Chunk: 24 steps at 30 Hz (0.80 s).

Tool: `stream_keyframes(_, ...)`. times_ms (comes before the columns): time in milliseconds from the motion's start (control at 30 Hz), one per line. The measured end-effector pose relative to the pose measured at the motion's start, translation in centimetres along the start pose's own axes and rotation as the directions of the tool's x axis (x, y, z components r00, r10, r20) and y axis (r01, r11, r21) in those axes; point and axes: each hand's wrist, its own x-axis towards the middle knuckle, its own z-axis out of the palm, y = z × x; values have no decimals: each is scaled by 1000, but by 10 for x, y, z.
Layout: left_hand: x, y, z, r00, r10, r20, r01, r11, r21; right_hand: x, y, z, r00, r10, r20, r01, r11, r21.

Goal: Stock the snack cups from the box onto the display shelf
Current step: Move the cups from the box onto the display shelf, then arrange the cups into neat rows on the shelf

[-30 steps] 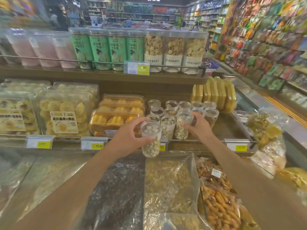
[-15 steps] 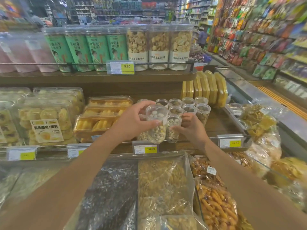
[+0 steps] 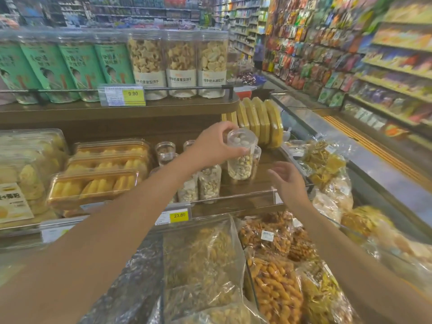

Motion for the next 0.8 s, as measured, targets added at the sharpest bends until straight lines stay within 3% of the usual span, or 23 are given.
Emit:
stream_keyframes(267, 9, -23, 46, 1000, 24, 13, -27, 965, 261, 1, 6, 1, 999, 21, 40, -18, 998, -58)
stream_keyframes(433, 10, -42, 58, 1000, 25, 13, -28, 852, 523, 2, 9, 14, 996, -8, 91, 17, 995, -101)
stream_keyframes(800, 12, -64, 64, 1000, -22, 4, 15, 790, 613, 9, 8, 48, 990, -37, 135, 51, 993, -104)
